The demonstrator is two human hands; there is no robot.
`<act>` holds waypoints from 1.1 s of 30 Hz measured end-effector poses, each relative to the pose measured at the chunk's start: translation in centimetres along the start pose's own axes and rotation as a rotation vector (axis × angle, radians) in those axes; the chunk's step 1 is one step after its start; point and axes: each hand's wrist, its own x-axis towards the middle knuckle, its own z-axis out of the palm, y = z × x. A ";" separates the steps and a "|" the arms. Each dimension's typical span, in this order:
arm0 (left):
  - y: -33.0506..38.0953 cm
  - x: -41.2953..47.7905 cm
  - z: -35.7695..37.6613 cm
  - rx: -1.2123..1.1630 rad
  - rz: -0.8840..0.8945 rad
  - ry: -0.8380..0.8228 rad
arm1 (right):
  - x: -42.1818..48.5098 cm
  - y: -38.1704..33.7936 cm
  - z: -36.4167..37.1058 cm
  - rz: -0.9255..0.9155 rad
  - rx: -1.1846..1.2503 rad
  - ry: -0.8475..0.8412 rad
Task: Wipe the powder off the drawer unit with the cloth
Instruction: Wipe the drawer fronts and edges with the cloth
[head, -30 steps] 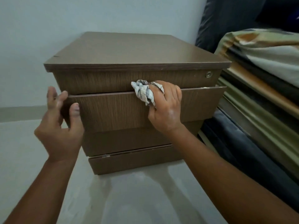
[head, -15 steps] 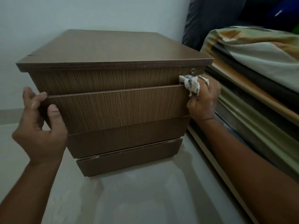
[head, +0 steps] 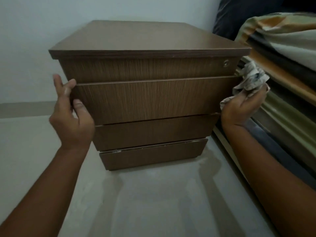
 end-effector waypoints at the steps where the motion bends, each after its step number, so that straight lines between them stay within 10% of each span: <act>1: 0.2 0.1 0.0 0.006 -0.006 -0.007 | -0.4 -0.9 0.6 -0.052 0.047 -0.012; 13: -0.8 0.7 -1.0 0.099 0.019 -0.252 | -13.5 -13.5 9.0 -0.335 0.445 -0.407; 20: -1.5 0.3 -0.7 0.028 -0.085 -0.286 | -21.7 -15.4 12.3 -0.551 0.090 -0.783; 33: -1.3 -1.1 0.6 0.117 0.030 -0.200 | -17.8 -7.6 10.8 -0.830 -0.231 -0.695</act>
